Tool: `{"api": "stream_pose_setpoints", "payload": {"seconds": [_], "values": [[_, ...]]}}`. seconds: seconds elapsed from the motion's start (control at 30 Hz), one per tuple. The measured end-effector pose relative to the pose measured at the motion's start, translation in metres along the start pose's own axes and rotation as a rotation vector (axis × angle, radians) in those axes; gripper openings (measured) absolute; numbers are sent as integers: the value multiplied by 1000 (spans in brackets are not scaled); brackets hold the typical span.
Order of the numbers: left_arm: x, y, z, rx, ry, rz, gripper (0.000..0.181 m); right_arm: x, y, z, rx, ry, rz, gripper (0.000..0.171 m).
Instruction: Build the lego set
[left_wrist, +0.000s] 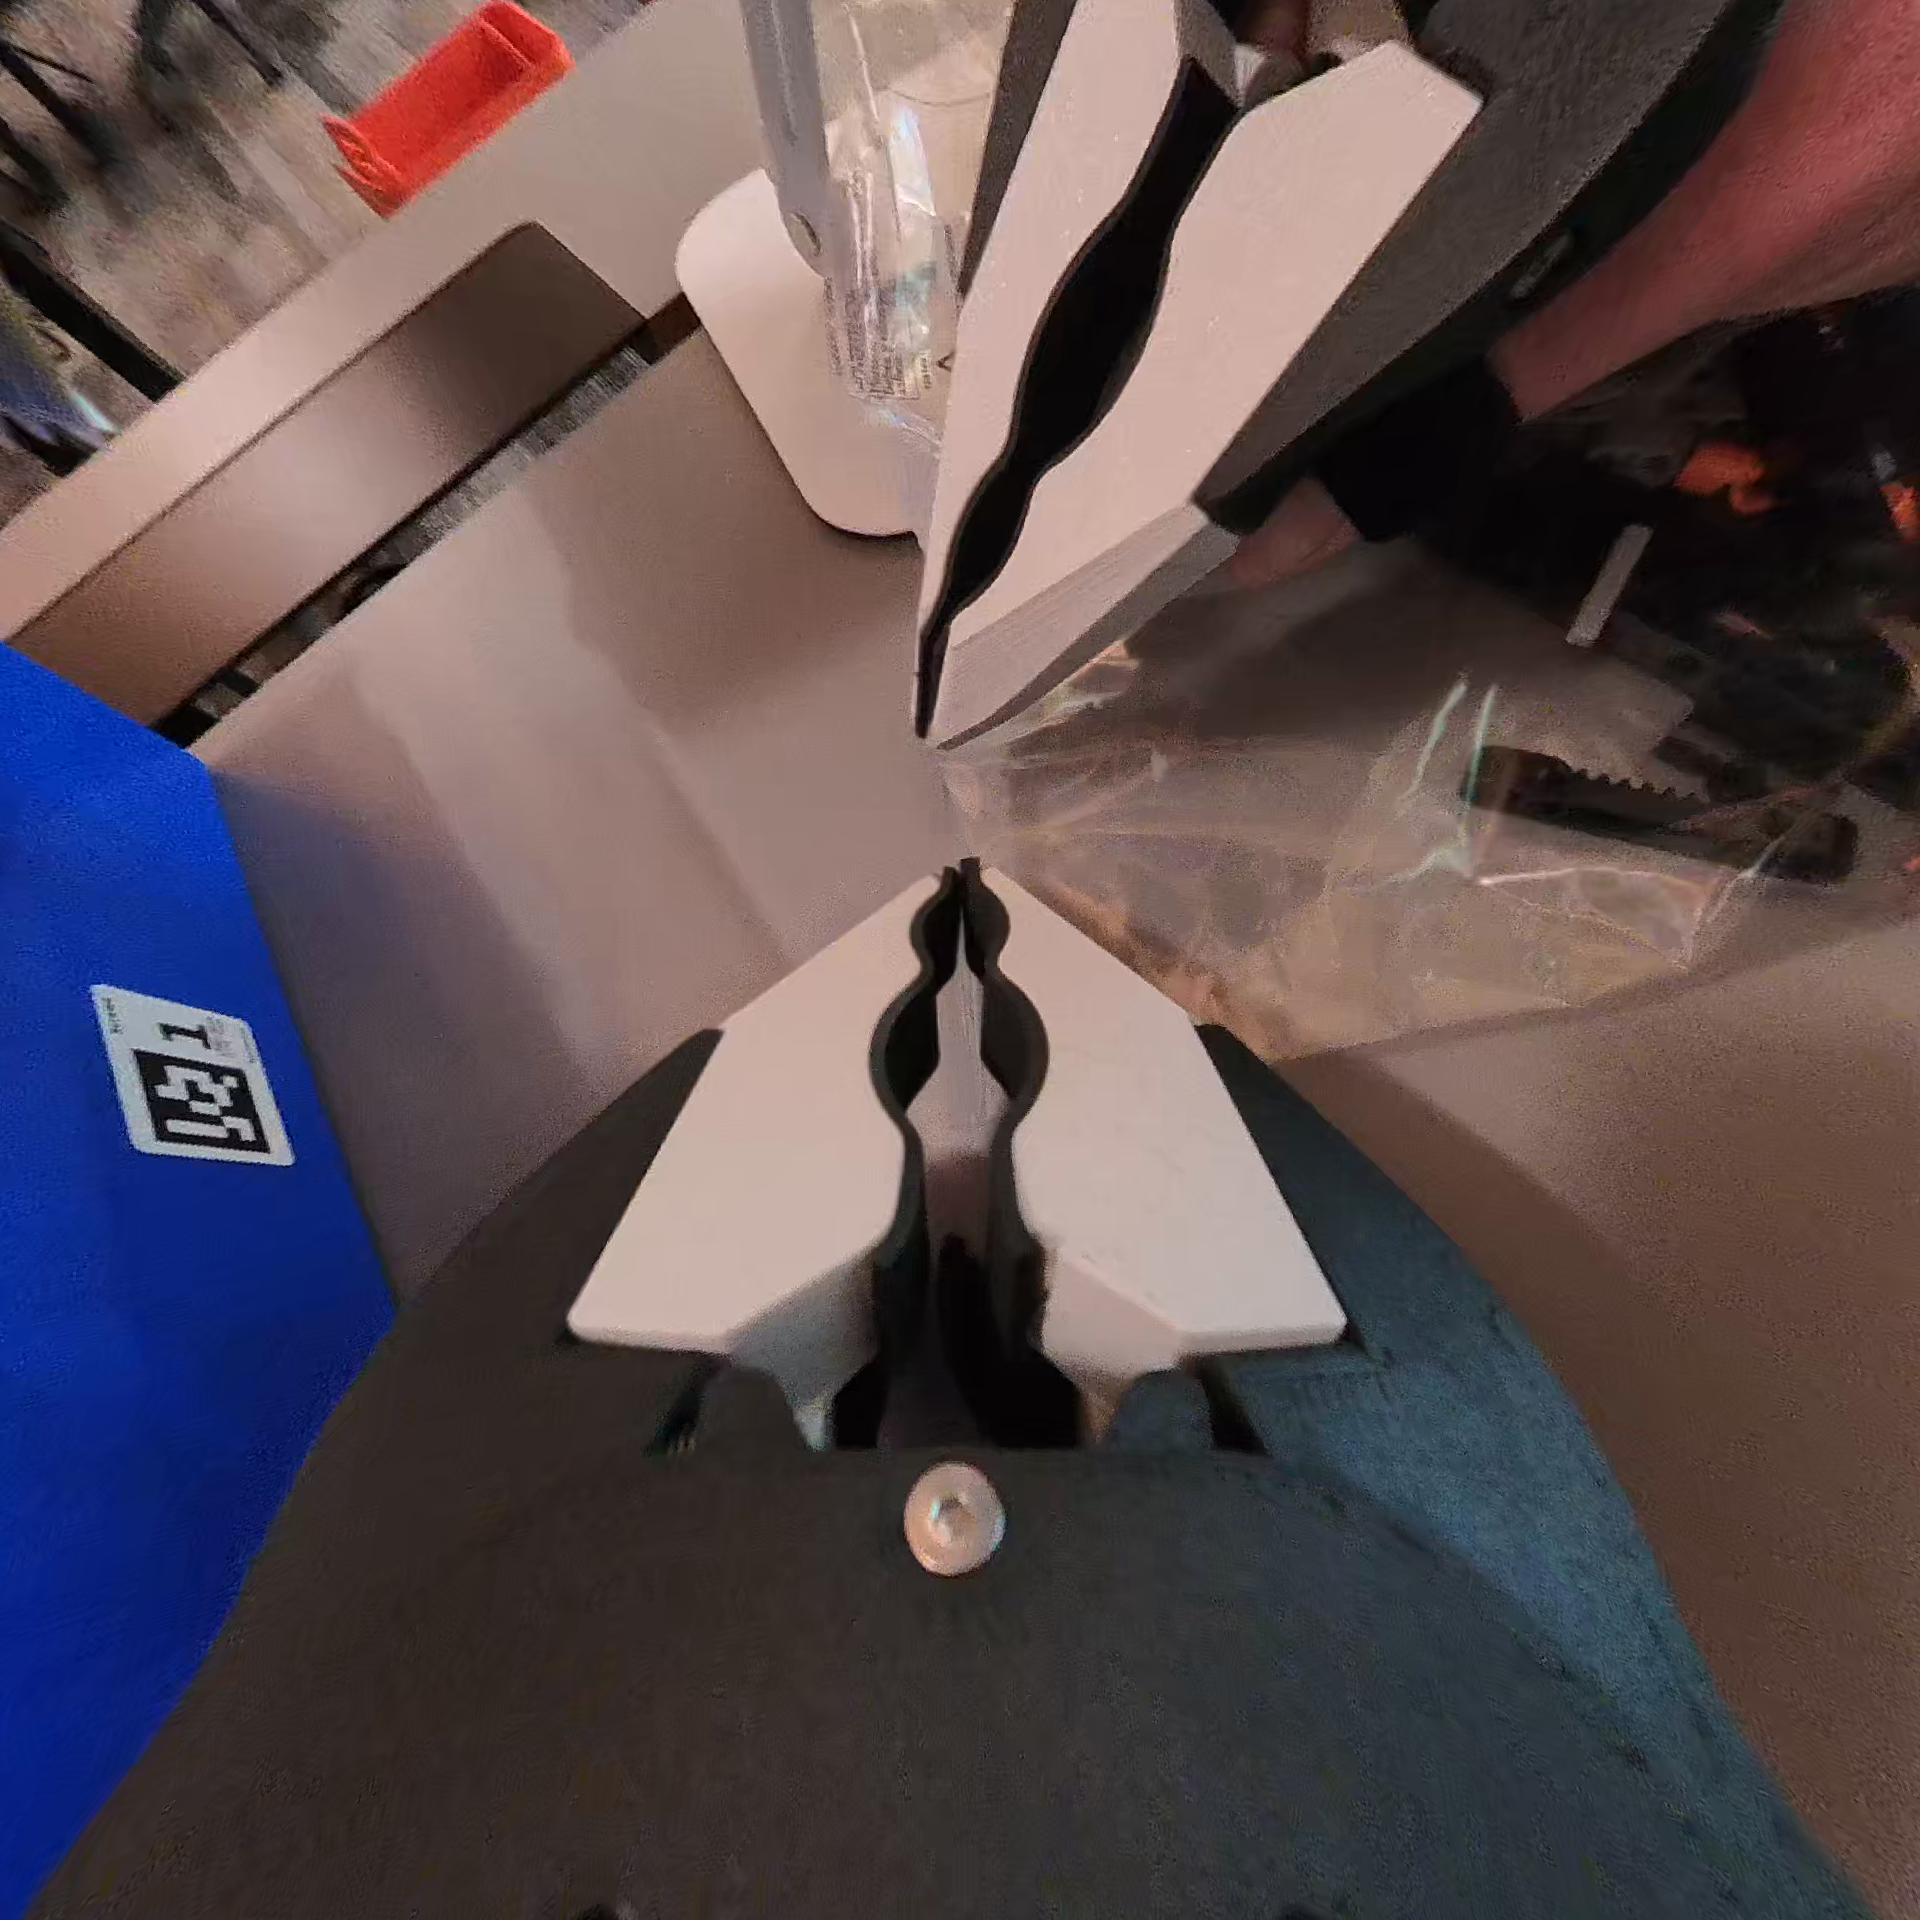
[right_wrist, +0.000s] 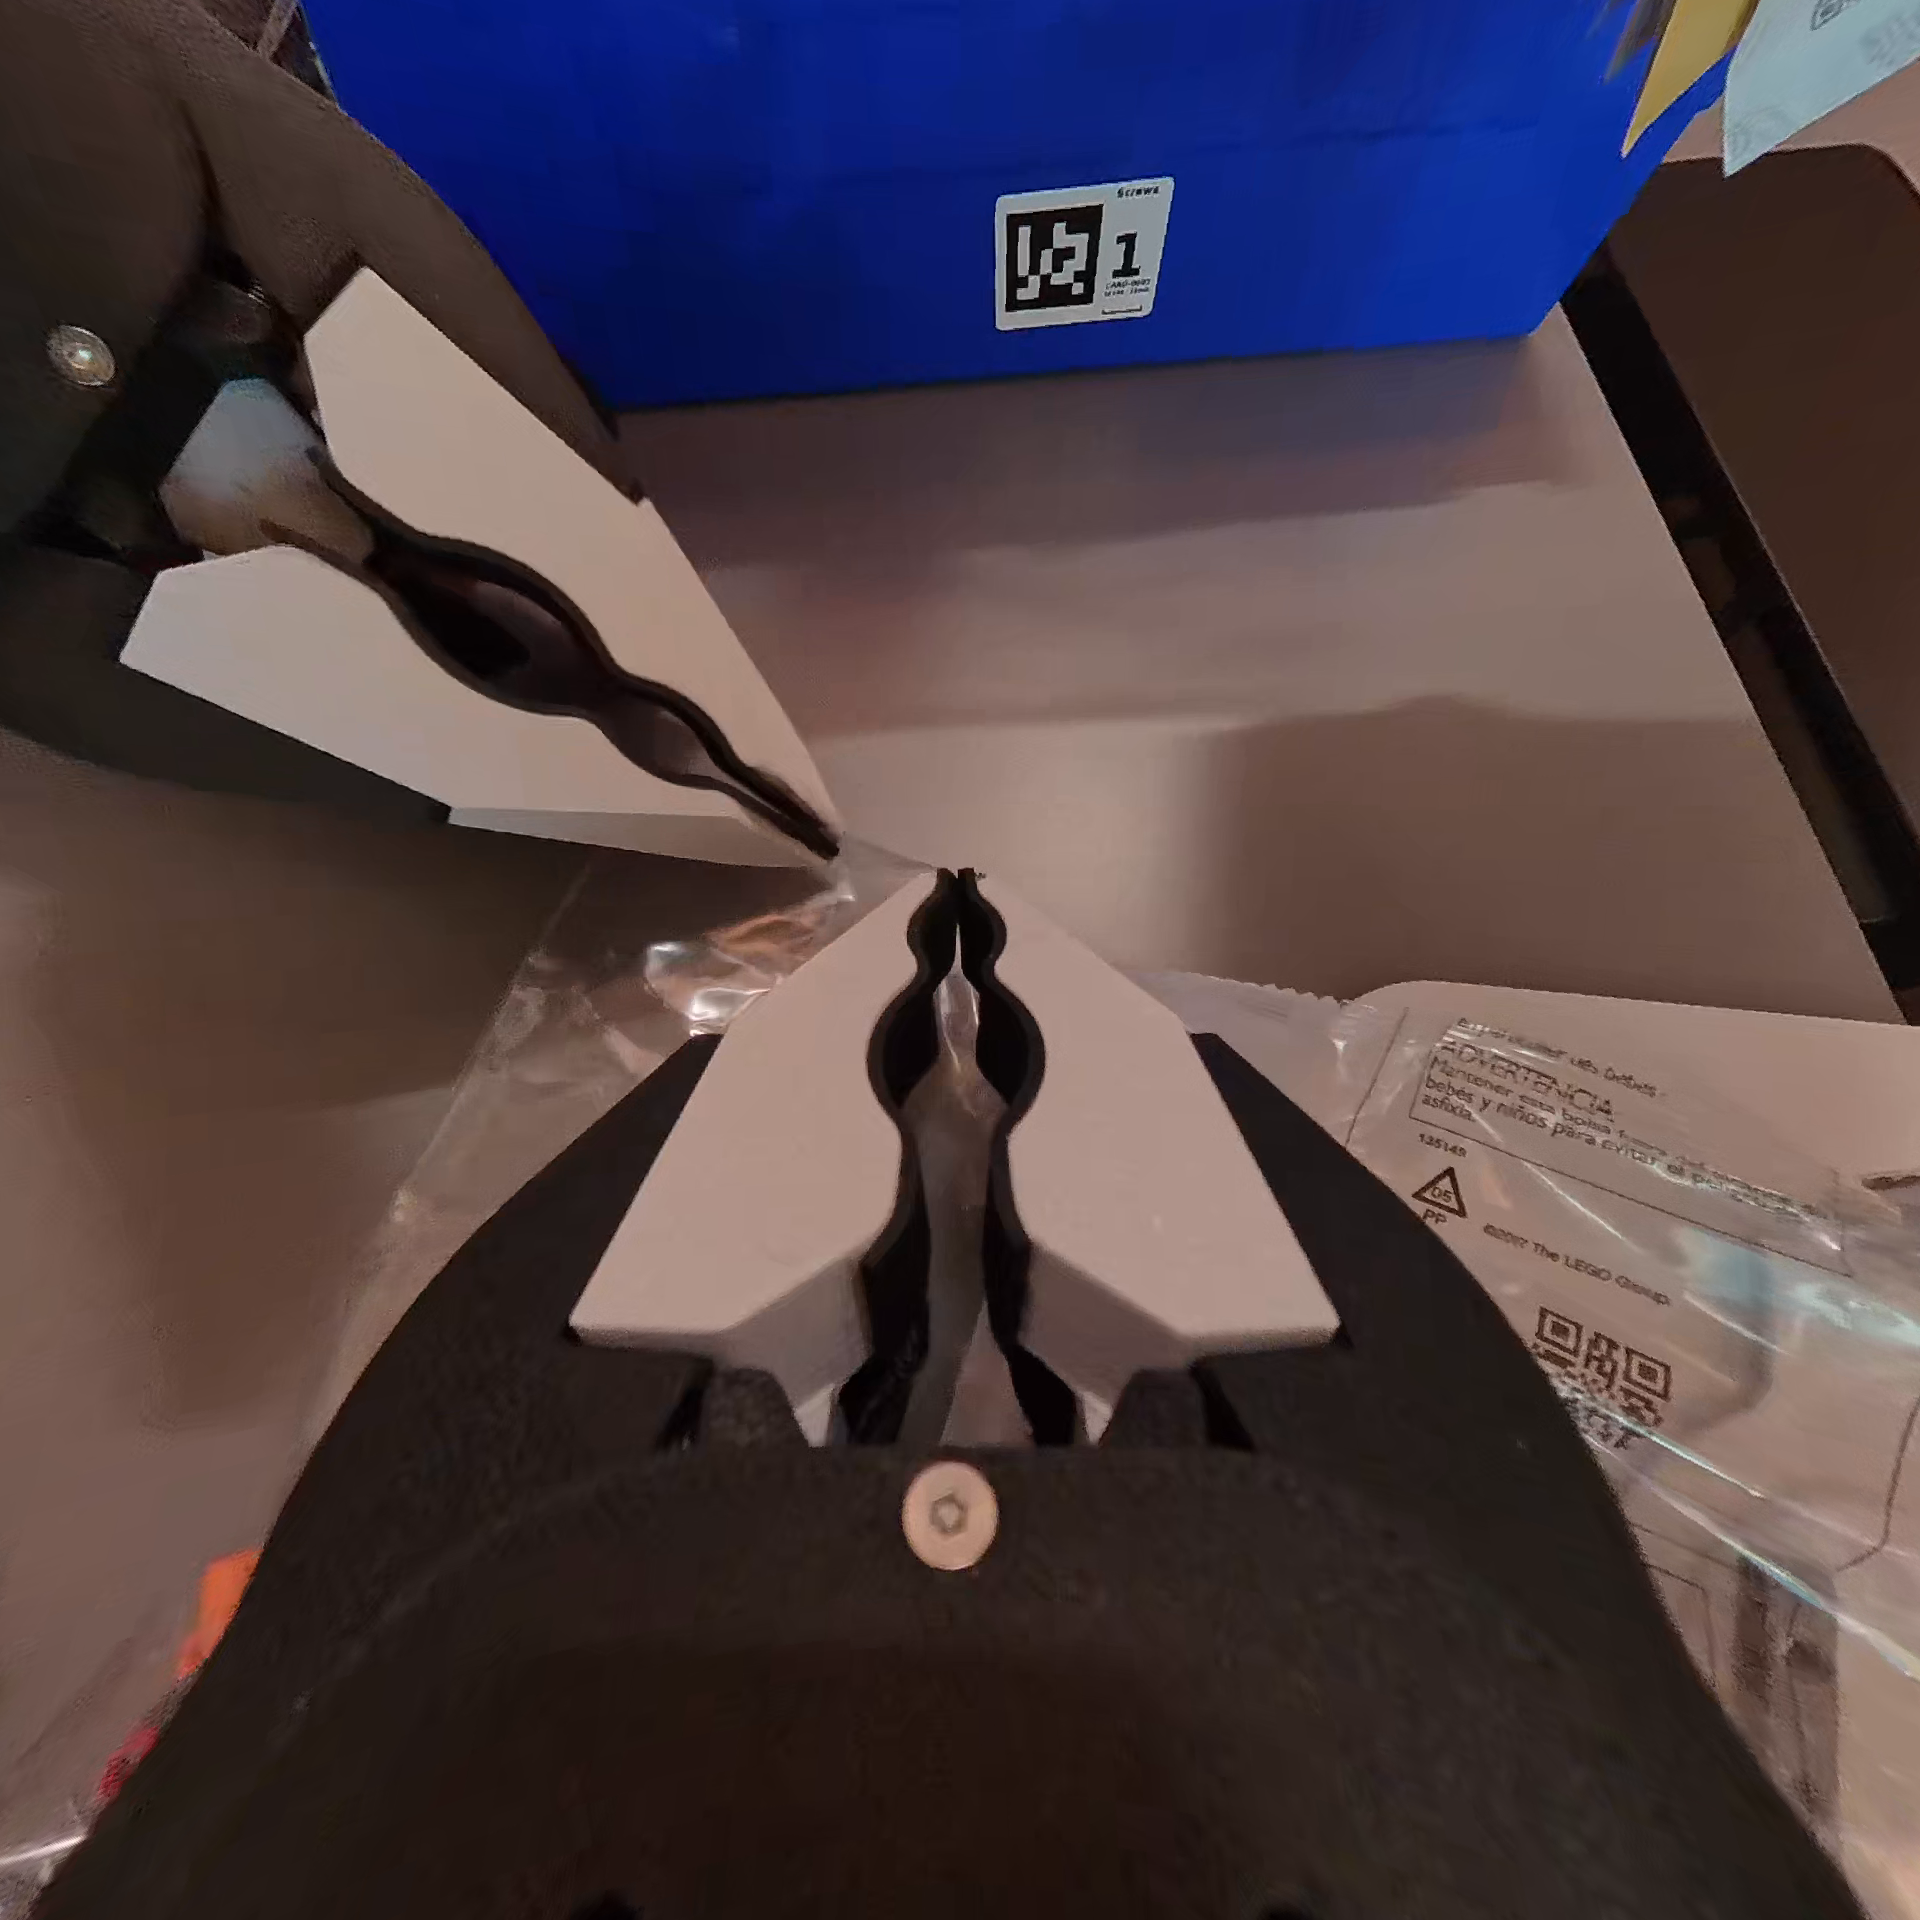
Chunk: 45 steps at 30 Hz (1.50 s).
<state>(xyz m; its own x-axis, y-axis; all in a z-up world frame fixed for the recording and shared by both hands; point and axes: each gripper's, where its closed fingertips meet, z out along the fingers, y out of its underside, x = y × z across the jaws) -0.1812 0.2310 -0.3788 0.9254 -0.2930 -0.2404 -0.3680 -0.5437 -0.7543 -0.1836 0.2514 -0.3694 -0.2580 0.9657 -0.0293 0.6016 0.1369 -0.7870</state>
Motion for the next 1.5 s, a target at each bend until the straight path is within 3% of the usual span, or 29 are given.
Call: {"api": "stream_pose_setpoints", "payload": {"seconds": [0.13,0.3,0.5,0.67,0.8,0.9,1.07,1.23,1.5], "values": [[0,3,2,-20,12,-6,0,-10,-5,-2,19,-34,-63,9],[-2,6,2,-39,17,13,0,-22,-5,8,-58,-25,-234,4],[0,9,4,-58,19,104,0,-20,-7,15,-81,-11,-292,5],[-1,6,1,-17,-12,200,0,-13,-1,7,-155,9,-445,24],[0,3,1,-2,-21,250,0,-19,-1,8,-163,-22,-533,21],[0,5,1,-2,-29,281,0,-18,4,14,-194,-16,-570,4],[-1,6,1,-8,-33,294,0,-19,5,16,-185,-89,-424,0],[-1,11,5,-40,-39,333,0,-21,9,22,-160,-208,-142,0],[-8,12,6,-47,-70,350,0,-17,6,27,-147,-240,19,0]]}}
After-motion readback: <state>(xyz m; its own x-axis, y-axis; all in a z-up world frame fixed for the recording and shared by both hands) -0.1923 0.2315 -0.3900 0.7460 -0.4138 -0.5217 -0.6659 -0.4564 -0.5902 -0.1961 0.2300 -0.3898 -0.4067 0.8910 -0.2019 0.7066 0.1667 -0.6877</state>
